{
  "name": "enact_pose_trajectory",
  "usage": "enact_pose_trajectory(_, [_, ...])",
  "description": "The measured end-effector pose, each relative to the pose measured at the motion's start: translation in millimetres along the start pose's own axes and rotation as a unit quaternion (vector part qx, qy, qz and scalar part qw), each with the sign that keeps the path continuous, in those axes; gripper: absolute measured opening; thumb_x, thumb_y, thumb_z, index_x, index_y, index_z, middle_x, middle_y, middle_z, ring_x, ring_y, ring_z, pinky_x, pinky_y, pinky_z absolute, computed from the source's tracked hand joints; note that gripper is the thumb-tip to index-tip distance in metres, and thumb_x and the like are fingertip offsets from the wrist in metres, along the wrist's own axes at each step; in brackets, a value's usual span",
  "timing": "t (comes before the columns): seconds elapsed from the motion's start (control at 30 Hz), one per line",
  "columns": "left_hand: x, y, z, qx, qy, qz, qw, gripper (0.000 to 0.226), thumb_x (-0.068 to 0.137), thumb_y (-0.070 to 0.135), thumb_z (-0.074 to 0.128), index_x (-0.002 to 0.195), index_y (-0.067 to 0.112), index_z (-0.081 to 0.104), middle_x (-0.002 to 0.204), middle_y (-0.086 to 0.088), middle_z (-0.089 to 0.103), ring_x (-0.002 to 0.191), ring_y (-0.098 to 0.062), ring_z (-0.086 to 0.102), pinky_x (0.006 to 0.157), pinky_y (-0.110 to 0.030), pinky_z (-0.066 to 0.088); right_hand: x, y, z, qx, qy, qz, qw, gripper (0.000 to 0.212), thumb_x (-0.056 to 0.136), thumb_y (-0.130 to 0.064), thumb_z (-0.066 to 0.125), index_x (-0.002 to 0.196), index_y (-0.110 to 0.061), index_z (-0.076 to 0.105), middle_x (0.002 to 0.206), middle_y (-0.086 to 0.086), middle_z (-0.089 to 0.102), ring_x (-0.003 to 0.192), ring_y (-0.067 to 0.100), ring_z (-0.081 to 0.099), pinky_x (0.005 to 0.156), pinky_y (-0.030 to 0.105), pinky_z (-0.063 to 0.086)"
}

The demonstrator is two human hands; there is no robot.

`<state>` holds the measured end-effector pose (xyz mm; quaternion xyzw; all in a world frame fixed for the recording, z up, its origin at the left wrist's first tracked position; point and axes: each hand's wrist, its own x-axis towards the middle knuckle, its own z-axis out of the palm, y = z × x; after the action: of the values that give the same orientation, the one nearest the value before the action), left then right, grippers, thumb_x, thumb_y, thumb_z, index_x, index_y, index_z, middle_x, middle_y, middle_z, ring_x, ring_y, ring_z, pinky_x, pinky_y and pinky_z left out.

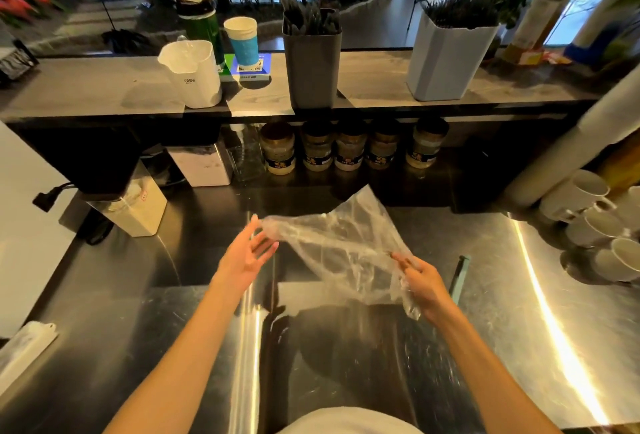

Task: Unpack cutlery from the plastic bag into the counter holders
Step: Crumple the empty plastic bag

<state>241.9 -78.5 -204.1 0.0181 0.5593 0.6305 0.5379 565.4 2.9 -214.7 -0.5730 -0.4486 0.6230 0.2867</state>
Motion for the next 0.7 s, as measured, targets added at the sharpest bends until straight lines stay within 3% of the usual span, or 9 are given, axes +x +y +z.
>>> enact_pose_trajectory(0.03, [-2,-2,2,0.029,-0.036,0.001,0.999,0.042,0.092,0.05,0.065,0.122,0.02,0.059,0.11,-0.008,0.069,0.098,-0.021,0.067,0.09,-0.041,0.058,-2,-3,3,0.043,-0.009,0.021,0.999,0.018,0.101,-0.014,0.06,0.112,-0.01,0.073,0.09,0.001,0.074,0.07,0.009,0.069,0.052,0.018,0.053])
enact_pose_trajectory(0.1, [-6,-19,7,0.139,-0.084,-0.024,0.986,0.083,0.068,0.072,0.075,0.133,0.027,0.052,0.125,-0.007,0.065,0.115,-0.026,0.062,0.099,-0.051,0.053,-4,-6,8,0.119,-0.042,0.062,0.99,0.021,0.101,-0.013,0.058,0.117,-0.007,0.071,0.091,0.009,0.075,0.06,0.009,0.07,0.047,0.02,0.054])
enact_pose_trajectory(0.17, [-12,-46,12,0.187,-0.147,-0.067,0.969,0.11,0.051,0.072,0.086,0.142,0.025,0.047,0.129,-0.008,0.064,0.119,-0.027,0.06,0.098,-0.049,0.052,-5,-5,15,0.175,-0.065,0.105,0.977,0.025,0.102,-0.014,0.055,0.124,-0.005,0.065,0.069,0.009,0.069,0.04,0.007,0.06,0.035,0.017,0.047])
enact_pose_trajectory(0.23, [-20,-69,21,0.194,-0.196,-0.095,0.957,0.113,0.05,0.063,0.092,0.145,0.025,0.044,0.134,-0.006,0.064,0.123,-0.025,0.06,0.098,-0.047,0.051,-3,1,24,0.199,-0.067,0.133,0.969,0.033,0.104,-0.012,0.05,0.135,-0.003,0.057,0.068,0.01,0.064,0.034,0.006,0.051,0.03,0.016,0.041])
enact_pose_trajectory(0.3, [-28,-83,35,0.177,-0.21,-0.111,0.955,0.103,0.052,0.055,0.094,0.14,0.027,0.05,0.131,-0.006,0.066,0.124,-0.026,0.061,0.102,-0.052,0.05,-3,4,29,0.207,-0.068,0.141,0.966,0.032,0.106,-0.011,0.044,0.133,0.001,0.057,0.072,0.01,0.071,0.04,0.01,0.058,0.036,0.016,0.047])
enact_pose_trajectory(0.37, [-31,-91,45,0.131,-0.203,-0.1,0.965,0.073,0.066,0.039,0.089,0.131,0.02,0.06,0.123,-0.01,0.071,0.115,-0.029,0.067,0.098,-0.055,0.053,-4,8,30,0.234,-0.083,0.157,0.956,0.028,0.107,-0.012,0.044,0.127,0.001,0.059,0.081,0.014,0.075,0.045,0.013,0.064,0.036,0.019,0.048])
enact_pose_trajectory(0.43, [-29,-89,50,0.105,-0.175,-0.067,0.977,0.043,0.082,0.026,0.076,0.119,0.008,0.063,0.103,-0.011,0.075,0.092,-0.024,0.073,0.082,-0.042,0.061,-3,11,25,0.237,-0.091,0.17,0.952,0.027,0.105,-0.012,0.05,0.127,-0.002,0.062,0.095,0.019,0.072,0.048,0.015,0.066,0.037,0.021,0.05])
enact_pose_trajectory(0.57, [-17,-72,39,0.133,-0.053,0.006,0.99,0.016,0.096,0.019,0.065,0.103,0.006,0.058,0.078,-0.009,0.067,0.059,-0.014,0.065,0.054,-0.022,0.053,5,25,8,0.226,-0.004,0.134,0.965,0.022,0.101,-0.013,0.058,0.117,-0.007,0.071,0.096,0.009,0.077,0.073,0.017,0.075,0.057,0.028,0.06])
enact_pose_trajectory(0.7, [-2,-51,17,0.13,0.021,0.058,0.99,0.009,0.095,0.014,0.066,0.093,0.009,0.059,0.086,-0.01,0.065,0.072,-0.016,0.065,0.063,-0.027,0.055,0,34,-4,0.111,0.036,0.081,0.99,0.016,0.099,-0.019,0.064,0.101,-0.019,0.08,0.098,0.004,0.078,0.086,0.018,0.067,0.06,0.026,0.051])
